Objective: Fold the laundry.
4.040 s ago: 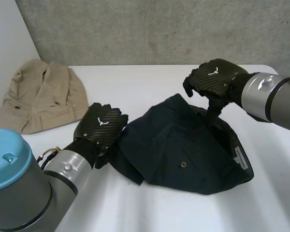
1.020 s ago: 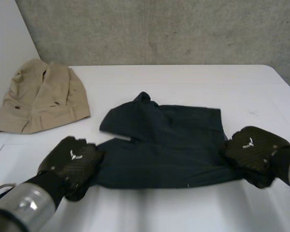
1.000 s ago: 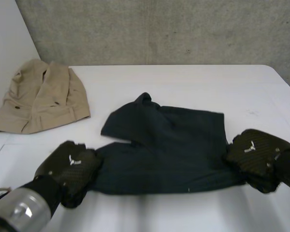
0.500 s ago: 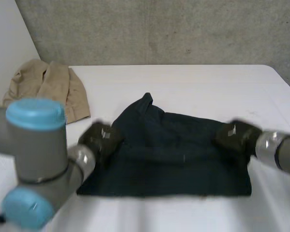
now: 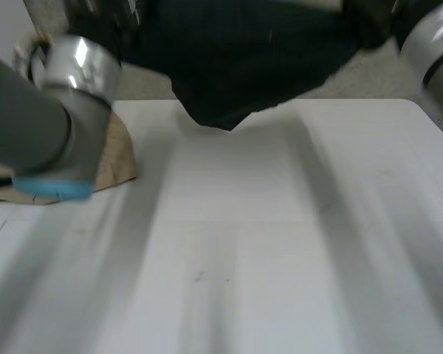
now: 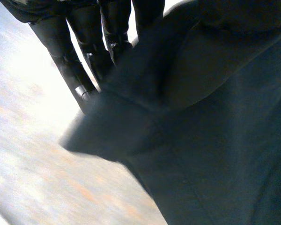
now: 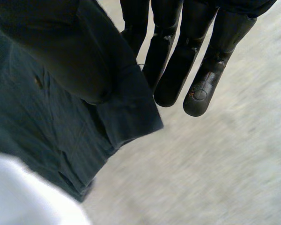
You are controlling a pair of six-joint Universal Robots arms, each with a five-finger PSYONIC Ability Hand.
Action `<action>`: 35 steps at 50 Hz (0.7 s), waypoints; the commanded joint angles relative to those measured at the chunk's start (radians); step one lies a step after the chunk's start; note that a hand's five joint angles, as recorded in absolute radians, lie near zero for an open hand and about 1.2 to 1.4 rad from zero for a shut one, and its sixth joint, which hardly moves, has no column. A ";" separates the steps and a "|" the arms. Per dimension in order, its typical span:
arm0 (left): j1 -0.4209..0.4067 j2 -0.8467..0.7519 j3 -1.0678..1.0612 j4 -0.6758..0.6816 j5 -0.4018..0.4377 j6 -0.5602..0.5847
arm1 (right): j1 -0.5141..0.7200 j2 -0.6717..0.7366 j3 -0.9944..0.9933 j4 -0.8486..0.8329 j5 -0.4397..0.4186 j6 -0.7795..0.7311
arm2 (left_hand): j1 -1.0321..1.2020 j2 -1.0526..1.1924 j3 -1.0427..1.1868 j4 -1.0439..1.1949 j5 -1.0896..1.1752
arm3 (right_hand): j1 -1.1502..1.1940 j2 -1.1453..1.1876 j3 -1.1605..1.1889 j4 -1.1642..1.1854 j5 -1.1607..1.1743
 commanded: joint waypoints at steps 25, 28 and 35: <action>-0.231 0.106 -0.559 -0.862 -0.132 -0.035 | -0.013 -0.174 0.741 0.511 -0.021 -0.512 | 0.261 0.197 0.202 0.195 0.217 | 0.415 0.227 0.215 0.208 0.237; -0.299 0.109 -0.583 -0.966 -0.131 -0.035 | -0.024 -0.238 0.799 0.539 -0.019 -0.570 | 0.261 0.197 0.202 0.195 0.217 | 0.415 0.227 0.215 0.208 0.237; -0.310 0.090 -0.525 -0.913 -0.129 -0.030 | -0.087 -0.261 0.850 0.531 -0.030 -0.593 | 0.261 0.197 0.202 0.195 0.217 | 0.415 0.227 0.215 0.208 0.237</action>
